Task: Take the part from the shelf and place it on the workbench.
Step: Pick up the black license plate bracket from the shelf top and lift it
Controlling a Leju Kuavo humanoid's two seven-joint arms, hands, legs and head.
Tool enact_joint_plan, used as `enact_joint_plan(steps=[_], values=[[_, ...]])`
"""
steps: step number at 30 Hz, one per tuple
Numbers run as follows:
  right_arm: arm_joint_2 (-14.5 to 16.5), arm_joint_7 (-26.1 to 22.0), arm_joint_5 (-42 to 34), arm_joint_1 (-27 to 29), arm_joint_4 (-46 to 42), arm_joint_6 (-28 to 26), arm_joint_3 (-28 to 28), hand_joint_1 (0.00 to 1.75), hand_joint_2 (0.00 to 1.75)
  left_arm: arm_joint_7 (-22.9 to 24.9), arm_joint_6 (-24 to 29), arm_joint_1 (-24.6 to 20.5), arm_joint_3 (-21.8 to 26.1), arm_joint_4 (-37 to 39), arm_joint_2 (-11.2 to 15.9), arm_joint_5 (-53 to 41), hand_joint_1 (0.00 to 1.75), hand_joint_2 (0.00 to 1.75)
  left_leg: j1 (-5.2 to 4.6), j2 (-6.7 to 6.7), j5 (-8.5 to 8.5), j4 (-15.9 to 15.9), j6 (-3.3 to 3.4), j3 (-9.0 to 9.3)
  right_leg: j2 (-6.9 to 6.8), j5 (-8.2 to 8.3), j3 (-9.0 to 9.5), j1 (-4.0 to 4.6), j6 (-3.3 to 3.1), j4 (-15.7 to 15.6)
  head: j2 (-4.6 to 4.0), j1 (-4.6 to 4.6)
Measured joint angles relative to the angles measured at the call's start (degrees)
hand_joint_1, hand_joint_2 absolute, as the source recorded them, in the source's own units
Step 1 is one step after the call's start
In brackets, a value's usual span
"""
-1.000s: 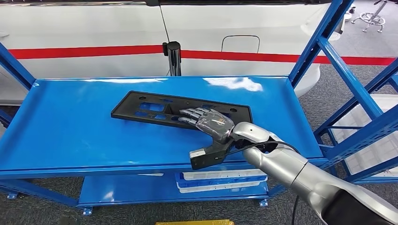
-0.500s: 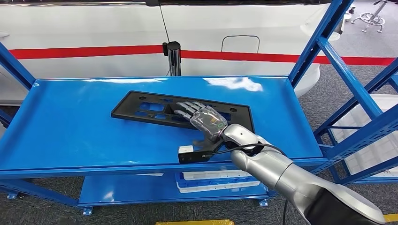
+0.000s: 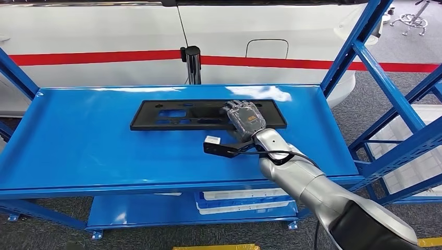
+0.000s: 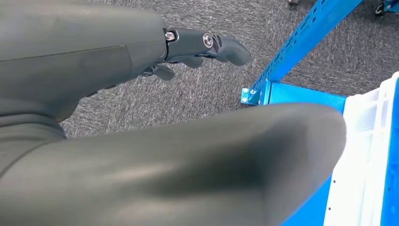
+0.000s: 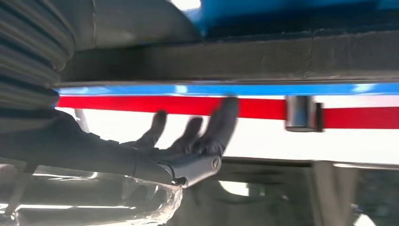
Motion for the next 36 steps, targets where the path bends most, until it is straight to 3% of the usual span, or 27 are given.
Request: enact_joint_plan(steps=[9, 13, 16, 19, 23, 28, 36], values=[[-0.01, -3.08, 0.67, -0.40, 1.56, -2.51, -3.77, 1.75, 1.75, -3.08, 0.45, -0.28, 0.45, -0.02, 0.01, -0.08, 0.00, 0.00, -0.01, 0.01, 0.00, 0.00, 0.00, 0.00, 0.00, 0.00, 0.00, 0.00, 0.00, 0.00, 0.00, -0.02], [-0.14, -6.56, 1.25, -0.39, 1.25, -4.80, -5.23, 1.75, 1.75, -6.53, 1.33, -0.41, 1.09, -0.19, 0.00, 0.61, 0.00, 1.75, 0.00, 0.00, 0.00, 0.00, 0.00, 0.00, 0.00, 0.00, 0.00, 0.00, 0.00, 0.00, 0.00, -0.01], [-1.44, -13.57, -0.75, -0.18, -2.16, -7.39, -7.38, 1.75, 1.75, -8.87, 4.10, -0.41, 1.19, -0.20, 0.01, 0.32, 0.00, 1.75, 0.00, 0.00, 0.01, 0.00, 0.00, -0.02, 0.00, 0.01, -0.01, -0.01, 0.00, 0.01, 0.00, -0.01], [-4.29, -20.17, -4.79, 0.43, -11.65, -8.75, -11.24, 1.75, 1.75, -9.51, 4.44, -0.34, 1.44, -0.20, 0.02, 0.03, 0.00, 1.75, 0.00, -0.02, 0.01, 0.01, 0.01, -0.06, -0.02, 0.01, -0.02, -0.02, 0.00, 0.02, 0.00, -0.01], [-7.66, -20.82, -5.79, 0.84, -25.17, -8.85, -16.79, 1.75, 1.75, -9.79, 4.65, -0.24, 2.10, -0.20, 0.00, -0.33, 0.00, 1.75, -0.01, -0.01, -0.02, 0.01, 0.00, -0.06, -0.02, -0.03, -0.06, -0.02, -0.04, 0.00, 0.00, -0.01], [-10.33, -21.59, -4.92, 2.13, -34.05, -9.94, -20.20, 1.75, 1.75, -10.90, 3.07, -0.24, 3.13, -0.20, 0.02, 1.43, 0.00, 1.75, -0.01, 0.00, -0.04, 0.01, -0.04, -0.06, -0.01, -0.04, -0.08, -0.01, -0.05, 0.01, 0.00, -0.02], [-13.75, -21.24, -4.75, 6.53, -47.68, -8.28, -26.83, 1.75, 1.75, 3.05, 3.29, -0.11, 4.45, -0.17, 0.20, -0.62, 0.00, 1.75, 0.00, -0.01, -0.05, 0.00, -0.05, -0.05, -0.01, -0.04, -0.07, 0.01, -0.05, 0.02, 0.00, -0.02]])
